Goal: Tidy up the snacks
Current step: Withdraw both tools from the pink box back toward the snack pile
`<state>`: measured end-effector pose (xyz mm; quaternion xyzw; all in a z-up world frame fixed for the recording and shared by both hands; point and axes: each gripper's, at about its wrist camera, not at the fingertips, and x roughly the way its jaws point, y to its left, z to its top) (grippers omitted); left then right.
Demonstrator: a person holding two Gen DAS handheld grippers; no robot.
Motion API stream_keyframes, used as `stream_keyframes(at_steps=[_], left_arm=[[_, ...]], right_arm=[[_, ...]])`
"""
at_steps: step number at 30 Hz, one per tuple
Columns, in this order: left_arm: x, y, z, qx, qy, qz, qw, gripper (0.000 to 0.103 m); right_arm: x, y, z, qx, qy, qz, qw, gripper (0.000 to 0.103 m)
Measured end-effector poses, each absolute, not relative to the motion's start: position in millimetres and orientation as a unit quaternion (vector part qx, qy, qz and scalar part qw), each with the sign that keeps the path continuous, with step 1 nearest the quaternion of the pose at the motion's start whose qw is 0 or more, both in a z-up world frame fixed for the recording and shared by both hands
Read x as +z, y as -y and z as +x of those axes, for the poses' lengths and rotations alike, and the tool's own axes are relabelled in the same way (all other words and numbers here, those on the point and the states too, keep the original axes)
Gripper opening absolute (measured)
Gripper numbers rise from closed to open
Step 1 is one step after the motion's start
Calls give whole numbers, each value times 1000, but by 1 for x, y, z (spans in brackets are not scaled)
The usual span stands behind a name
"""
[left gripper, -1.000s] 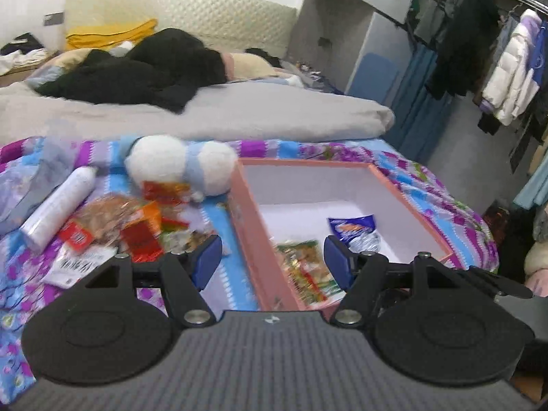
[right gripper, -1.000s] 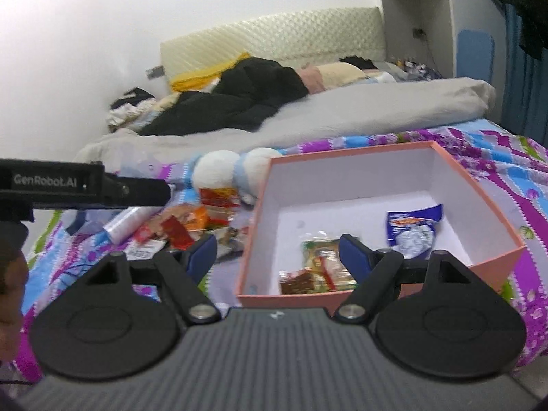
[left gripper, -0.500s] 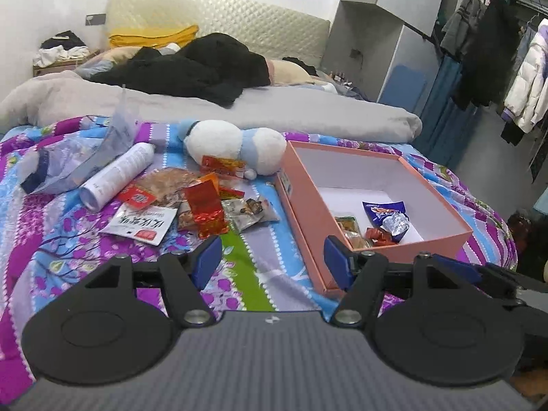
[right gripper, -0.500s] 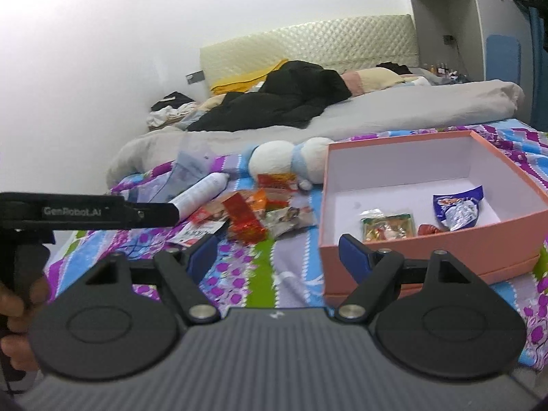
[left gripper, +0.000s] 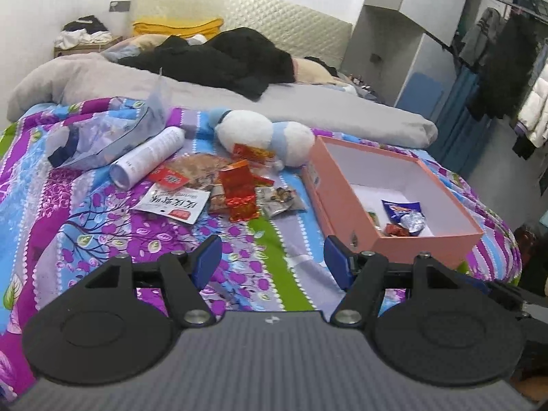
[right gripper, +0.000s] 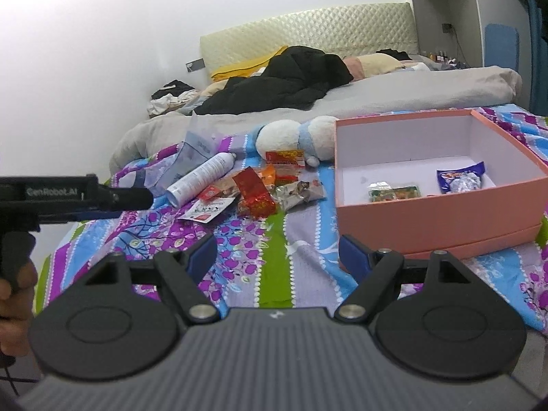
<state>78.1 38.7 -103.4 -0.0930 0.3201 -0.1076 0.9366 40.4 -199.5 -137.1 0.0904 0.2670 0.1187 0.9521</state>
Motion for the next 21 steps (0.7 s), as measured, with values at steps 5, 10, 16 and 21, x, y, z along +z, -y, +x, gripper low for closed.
stream_keyframes(at_steps=[5, 10, 16, 21], left_arm=[[-113, -51, 91, -96, -329, -94, 935, 71], [-130, -66, 109, -76, -342, -105, 931, 74], [-156, -88, 131, -51, -362, -118, 923, 79], [-176, -104, 150, -40, -378, -122, 917, 81]], right_arm=[[-139, 189, 56, 125, -268, 71, 953, 80], [-140, 176, 74, 139, -266, 59, 952, 80], [-150, 152, 99, 162, -271, 46, 948, 80], [-164, 136, 122, 167, -282, 36, 944, 80]])
